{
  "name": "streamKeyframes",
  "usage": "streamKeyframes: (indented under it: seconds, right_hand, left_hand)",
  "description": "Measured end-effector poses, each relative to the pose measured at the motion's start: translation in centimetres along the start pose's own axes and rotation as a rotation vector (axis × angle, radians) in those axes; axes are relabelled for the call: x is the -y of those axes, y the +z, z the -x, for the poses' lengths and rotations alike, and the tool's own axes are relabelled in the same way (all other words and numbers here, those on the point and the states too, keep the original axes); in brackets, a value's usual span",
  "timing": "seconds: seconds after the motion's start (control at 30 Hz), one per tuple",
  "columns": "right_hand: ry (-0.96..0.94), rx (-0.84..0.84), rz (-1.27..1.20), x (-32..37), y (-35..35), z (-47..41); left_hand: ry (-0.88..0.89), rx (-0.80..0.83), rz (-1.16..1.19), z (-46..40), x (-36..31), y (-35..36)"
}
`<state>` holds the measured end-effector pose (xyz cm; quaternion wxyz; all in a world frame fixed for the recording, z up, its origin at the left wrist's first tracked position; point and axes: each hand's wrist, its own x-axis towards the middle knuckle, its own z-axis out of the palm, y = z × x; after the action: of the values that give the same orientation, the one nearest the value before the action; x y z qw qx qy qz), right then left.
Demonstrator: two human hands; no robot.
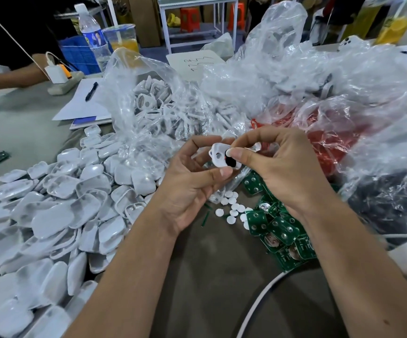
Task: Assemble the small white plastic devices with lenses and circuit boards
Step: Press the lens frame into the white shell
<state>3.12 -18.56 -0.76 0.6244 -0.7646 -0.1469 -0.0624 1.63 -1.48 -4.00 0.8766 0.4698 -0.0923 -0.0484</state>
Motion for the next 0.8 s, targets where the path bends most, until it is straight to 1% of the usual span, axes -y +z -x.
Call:
streamKeyframes:
  seconds: [0.17,0.5,0.6,0.8]
  right_hand:
    - [0.018,0.006,0.048,0.2,0.4,0.1]
    - [0.02,0.012,0.038,0.0,0.5,0.1]
    - [0.03,-0.004,0.033,0.0,0.7,0.1]
    - [0.066,-0.079,-0.07,0.3,1.3,0.4]
  left_hand:
    - [-0.014,0.011,-0.025,0.1,0.1,0.3]
    - [-0.011,0.002,-0.047,0.1,0.1,0.5]
    - [-0.008,0.008,-0.045,0.2,0.0,0.4]
    - [0.0,0.01,-0.049,0.2,0.1,0.5]
